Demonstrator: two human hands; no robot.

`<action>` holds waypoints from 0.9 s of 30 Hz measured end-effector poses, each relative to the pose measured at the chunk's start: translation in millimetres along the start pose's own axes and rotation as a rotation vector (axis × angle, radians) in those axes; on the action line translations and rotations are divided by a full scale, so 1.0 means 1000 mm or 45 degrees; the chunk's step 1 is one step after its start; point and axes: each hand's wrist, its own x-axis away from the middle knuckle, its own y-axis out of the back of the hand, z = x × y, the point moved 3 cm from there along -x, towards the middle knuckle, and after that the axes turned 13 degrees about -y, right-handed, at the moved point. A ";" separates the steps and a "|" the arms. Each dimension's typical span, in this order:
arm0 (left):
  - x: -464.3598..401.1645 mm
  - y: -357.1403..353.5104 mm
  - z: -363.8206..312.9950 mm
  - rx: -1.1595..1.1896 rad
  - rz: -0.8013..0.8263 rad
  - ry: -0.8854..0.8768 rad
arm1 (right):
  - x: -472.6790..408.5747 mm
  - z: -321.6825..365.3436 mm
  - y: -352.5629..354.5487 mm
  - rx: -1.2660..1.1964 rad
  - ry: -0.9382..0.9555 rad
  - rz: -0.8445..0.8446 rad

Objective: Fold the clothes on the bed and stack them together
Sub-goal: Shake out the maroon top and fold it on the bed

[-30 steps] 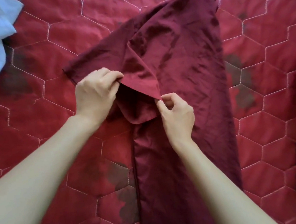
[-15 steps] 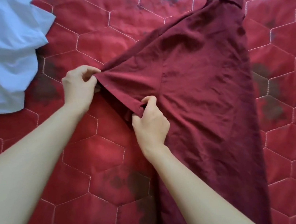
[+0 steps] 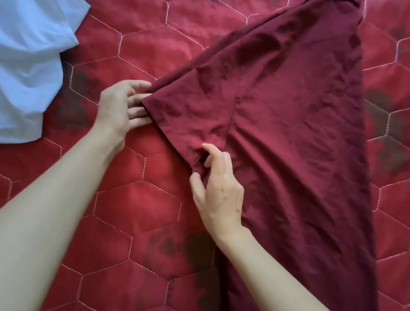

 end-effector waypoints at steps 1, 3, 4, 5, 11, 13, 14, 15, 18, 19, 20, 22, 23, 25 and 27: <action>0.000 -0.001 -0.002 -0.032 0.042 -0.014 | 0.000 0.001 0.002 -0.004 0.043 -0.004; -0.001 -0.004 -0.003 -0.329 0.106 -0.136 | -0.008 0.001 0.010 0.013 0.101 -0.060; -0.002 -0.005 -0.004 -0.507 0.125 -0.219 | -0.018 0.000 0.015 0.032 0.126 -0.107; -0.003 -0.008 -0.005 -0.638 0.131 -0.298 | -0.031 -0.001 0.019 0.057 0.161 -0.153; -0.015 -0.008 -0.010 -0.772 0.016 -0.431 | -0.163 0.006 0.037 0.308 0.331 -0.089; -0.017 -0.009 -0.010 -0.763 -0.001 -0.422 | -0.204 0.006 0.039 0.542 0.407 0.026; -0.019 -0.009 -0.009 -0.754 -0.007 -0.423 | -0.221 0.004 0.041 0.642 0.450 0.081; -0.020 -0.009 -0.009 -0.744 -0.011 -0.422 | -0.235 0.002 0.044 0.713 0.484 0.122; -0.024 -0.010 -0.005 -0.698 -0.056 -0.375 | -0.264 0.002 0.056 0.772 0.568 0.172; -0.026 -0.010 -0.003 -0.660 -0.081 -0.344 | -0.270 0.002 0.059 0.781 0.592 0.182; -0.027 -0.010 -0.002 -0.606 -0.106 -0.310 | -0.276 0.004 0.061 0.800 0.613 0.188; -0.027 -0.012 0.001 -0.511 -0.144 -0.258 | -0.287 0.007 0.063 0.833 0.635 0.177; -0.027 -0.014 0.002 -0.491 -0.153 -0.241 | -0.293 0.009 0.064 0.822 0.628 0.155; -0.025 -0.018 0.002 -0.491 -0.180 -0.224 | -0.302 0.013 0.065 0.772 0.586 0.111; -0.022 -0.021 0.001 -0.492 -0.266 -0.223 | -0.304 0.013 0.059 0.769 0.536 0.096</action>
